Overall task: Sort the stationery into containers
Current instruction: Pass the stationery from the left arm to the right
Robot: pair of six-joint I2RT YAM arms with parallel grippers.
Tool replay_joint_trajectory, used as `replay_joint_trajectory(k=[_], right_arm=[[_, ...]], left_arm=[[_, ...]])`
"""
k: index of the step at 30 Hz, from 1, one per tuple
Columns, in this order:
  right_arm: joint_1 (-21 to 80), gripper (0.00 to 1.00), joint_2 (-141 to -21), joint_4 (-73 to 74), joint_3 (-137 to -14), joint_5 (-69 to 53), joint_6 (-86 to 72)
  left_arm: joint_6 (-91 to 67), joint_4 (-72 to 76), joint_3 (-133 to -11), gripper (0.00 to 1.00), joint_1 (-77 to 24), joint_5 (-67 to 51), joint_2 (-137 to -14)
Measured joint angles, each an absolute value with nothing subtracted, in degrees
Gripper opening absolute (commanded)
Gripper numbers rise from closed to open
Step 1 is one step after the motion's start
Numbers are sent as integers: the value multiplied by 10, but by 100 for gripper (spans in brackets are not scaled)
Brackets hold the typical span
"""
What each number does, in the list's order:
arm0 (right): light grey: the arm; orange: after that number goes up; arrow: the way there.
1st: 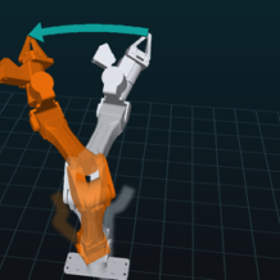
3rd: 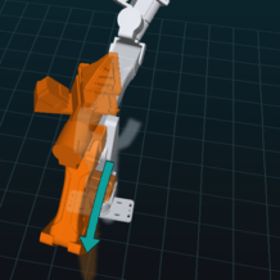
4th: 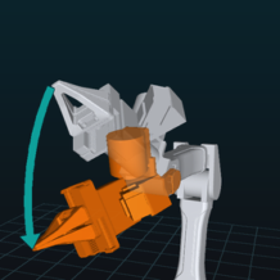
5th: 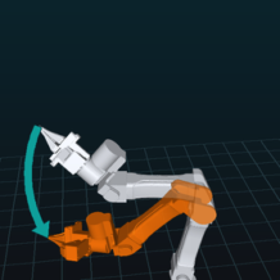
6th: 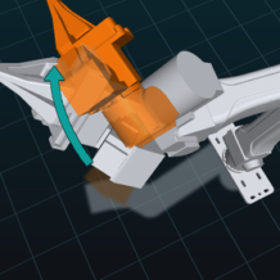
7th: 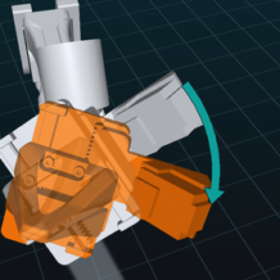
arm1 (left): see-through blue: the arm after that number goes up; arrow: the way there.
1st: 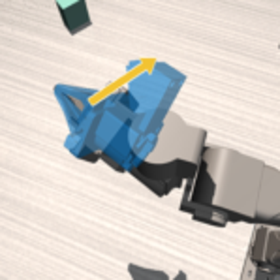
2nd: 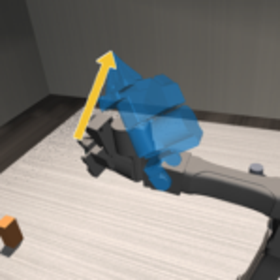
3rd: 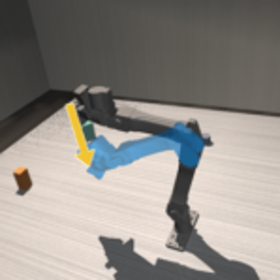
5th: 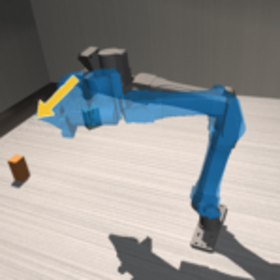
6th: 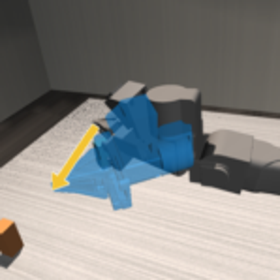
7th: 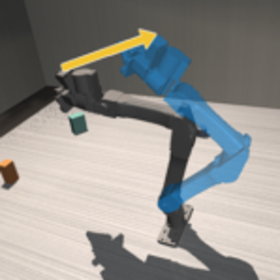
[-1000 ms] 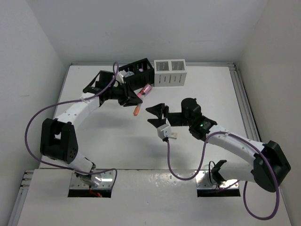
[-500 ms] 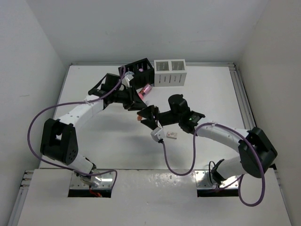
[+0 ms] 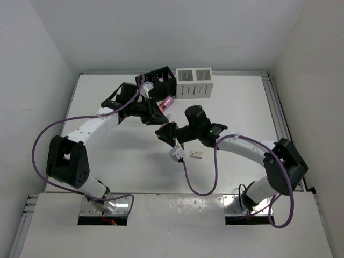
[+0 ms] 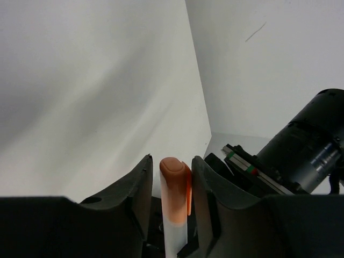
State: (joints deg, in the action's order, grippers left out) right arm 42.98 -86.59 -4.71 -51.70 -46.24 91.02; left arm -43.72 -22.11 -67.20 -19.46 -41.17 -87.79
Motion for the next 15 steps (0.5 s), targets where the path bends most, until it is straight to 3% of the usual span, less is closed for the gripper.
replay_joint_trajectory(k=[7,11,13,15], right_arm=[[432,36,-881,-43,-522,-436,919],[434,14,-882,-46,-528,-424,921],[435,0,-882,-50,-530,-420,918],[435,0,-883,-67,-525,-420,906]], left_arm=[[-425,-232,-679,0,-196,-404,-878],[-410,-244,-688,0,-202,-387,-878],[-404,-246,-689,31,-204,-382,-878],[-394,-244,-689,78,-205,-380,-878]])
